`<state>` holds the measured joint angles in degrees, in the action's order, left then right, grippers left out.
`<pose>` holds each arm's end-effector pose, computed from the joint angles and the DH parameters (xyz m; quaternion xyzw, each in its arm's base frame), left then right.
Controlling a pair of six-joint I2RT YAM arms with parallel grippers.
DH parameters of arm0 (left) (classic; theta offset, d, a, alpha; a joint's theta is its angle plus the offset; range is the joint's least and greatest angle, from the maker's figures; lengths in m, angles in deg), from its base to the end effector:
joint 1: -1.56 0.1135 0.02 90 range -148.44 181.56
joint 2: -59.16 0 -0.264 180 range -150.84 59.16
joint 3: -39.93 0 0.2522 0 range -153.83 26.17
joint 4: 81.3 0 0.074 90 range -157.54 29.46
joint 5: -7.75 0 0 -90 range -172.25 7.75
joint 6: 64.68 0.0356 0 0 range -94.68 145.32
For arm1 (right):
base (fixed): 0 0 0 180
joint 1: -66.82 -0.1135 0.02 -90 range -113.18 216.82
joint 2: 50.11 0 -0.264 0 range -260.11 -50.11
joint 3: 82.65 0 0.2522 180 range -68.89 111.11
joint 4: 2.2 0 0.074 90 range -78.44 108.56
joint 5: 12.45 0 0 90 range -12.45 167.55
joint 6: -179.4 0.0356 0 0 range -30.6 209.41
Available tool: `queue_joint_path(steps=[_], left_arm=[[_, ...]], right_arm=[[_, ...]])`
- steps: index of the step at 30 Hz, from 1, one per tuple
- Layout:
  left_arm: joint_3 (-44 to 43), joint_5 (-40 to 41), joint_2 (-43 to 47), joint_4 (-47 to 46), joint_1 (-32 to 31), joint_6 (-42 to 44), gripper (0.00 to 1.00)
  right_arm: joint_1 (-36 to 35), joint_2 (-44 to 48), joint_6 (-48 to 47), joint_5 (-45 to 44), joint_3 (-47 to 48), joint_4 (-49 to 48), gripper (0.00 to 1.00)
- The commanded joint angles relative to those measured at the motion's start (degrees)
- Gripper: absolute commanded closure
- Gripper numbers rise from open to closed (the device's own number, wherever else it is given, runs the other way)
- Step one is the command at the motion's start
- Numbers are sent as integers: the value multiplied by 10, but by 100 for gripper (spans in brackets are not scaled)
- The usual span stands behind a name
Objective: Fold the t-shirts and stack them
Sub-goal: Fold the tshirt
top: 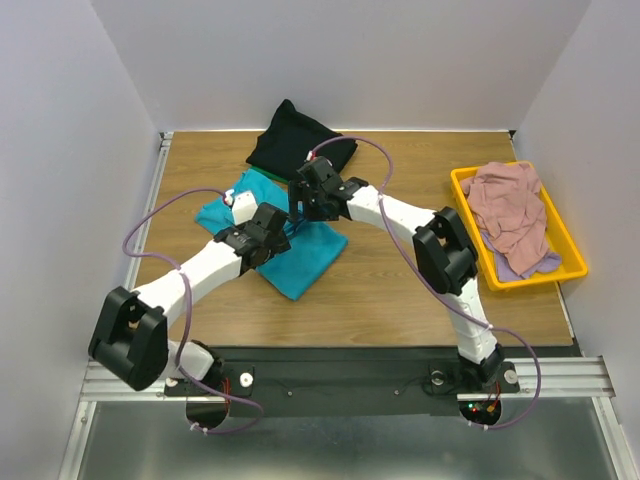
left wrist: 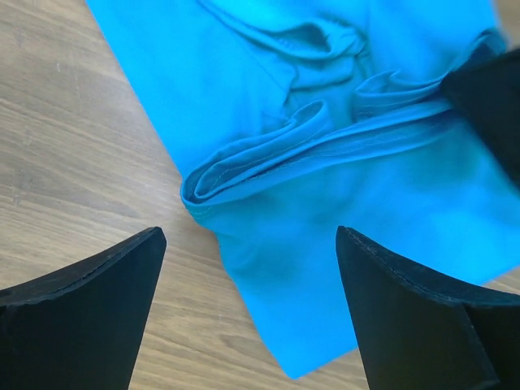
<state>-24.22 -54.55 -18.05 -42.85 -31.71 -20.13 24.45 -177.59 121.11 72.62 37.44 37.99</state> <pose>0.2373 -0.1359 0.2314 -0.1757 0.9031 -0.0282 0.3908 0.3749 0.3378 0.2098 -0.0710 0.9288 0.1857 0.3127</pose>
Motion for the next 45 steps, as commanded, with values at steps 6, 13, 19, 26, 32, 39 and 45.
queue_joint_path(steps=[6, 13, 19, 26, 32, 39, 45], left_arm=[[27, -64, 87, -39, 1, 24, 2], [70, -134, 102, -134, 1, 48, 2], [75, -122, 78, -173, 2, 48, 2], [68, -114, 44, -170, 15, 48, 2], [71, -111, 50, -153, 15, 46, 2], [98, -173, 105, -160, -21, 70, 2], [106, -158, 109, -148, -130, 63, 2]], right_arm=[[-1, 94, -3, 46, -76, -18, 0], [-1, 73, -25, 92, -86, -24, 0], [-1, -3, -27, 140, 9, -50, 0], [2, -100, -8, 142, 144, -51, 0], [6, -90, -1, 111, 141, -51, 0], [9, 59, 0, 53, -48, -52, 0], [32, 200, 51, -24, -235, -58, 0]])
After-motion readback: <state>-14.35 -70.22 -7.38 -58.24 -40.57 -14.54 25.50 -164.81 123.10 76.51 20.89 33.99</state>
